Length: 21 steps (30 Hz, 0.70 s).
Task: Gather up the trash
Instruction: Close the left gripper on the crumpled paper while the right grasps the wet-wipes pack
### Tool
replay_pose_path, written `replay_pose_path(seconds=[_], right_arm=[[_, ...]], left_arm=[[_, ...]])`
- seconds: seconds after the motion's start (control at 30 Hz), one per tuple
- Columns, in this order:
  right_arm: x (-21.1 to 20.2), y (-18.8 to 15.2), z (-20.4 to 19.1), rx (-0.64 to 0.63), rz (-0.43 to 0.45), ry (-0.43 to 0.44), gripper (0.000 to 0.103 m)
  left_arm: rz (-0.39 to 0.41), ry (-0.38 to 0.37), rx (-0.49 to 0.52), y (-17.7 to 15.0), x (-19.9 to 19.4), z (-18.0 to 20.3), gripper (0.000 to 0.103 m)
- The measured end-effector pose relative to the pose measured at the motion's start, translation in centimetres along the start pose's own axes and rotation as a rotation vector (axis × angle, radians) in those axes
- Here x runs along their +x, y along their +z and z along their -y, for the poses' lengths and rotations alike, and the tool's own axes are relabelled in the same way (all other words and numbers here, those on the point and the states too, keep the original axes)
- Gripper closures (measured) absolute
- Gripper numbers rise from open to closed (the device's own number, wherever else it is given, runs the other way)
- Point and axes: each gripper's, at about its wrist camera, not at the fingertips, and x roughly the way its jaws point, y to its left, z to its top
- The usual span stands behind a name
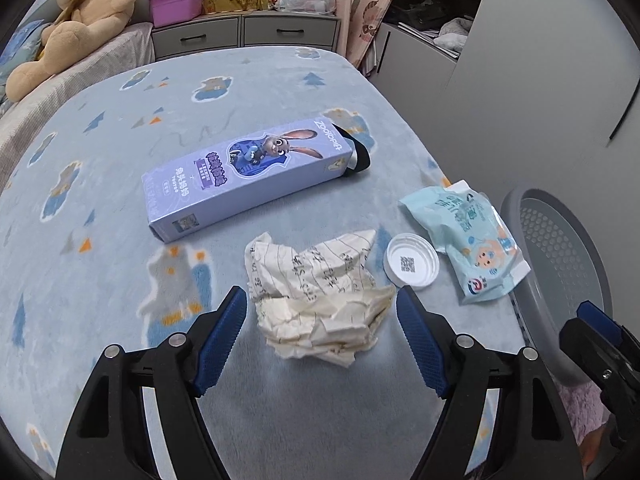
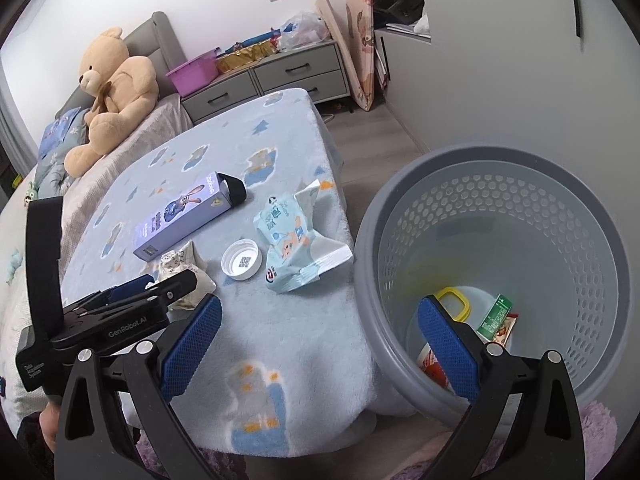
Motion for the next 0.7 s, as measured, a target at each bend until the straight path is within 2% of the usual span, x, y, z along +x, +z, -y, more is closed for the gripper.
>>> replay_pose_path(seconds=[0.23,0.27,0.3,0.33,0.47,0.7], right_arm=[[0.9,1.0,-0.6,-0.029,-0.008,0.006,0.006],[1.1,0.9,-0.8,-0.033,-0.009,0.006,0.006],[1.1,1.0,-0.9,-0.038,-0.008,0.004,0.006],[1.3,1.1,-1.1,-0.048,-0.007,0.001,0.006],[1.6,1.5,-1.6,-0.079,-0.004,-0.014,0.006],[2.8,2.9,-2.3,-0.128,-0.013,-0.028,0.007]], left_arm=[[-0.005,-0.012,-0.015,0.3,1.4,-0.4,0.029],[-0.006,-0.016,-0.014,0.3,1.5,-0.4,0.031],[-0.005,-0.018,-0.016,0.2,1.5,-0.5,0.037],[-0.006,-0.023,-0.017,0.2,1.6,-0.6,0.037],[0.003,-0.032,-0.019,0.3,1.3,-1.0,0.044],[0.042,-0.032,-0.045,0.5,-0.8,-2.2,0.045]])
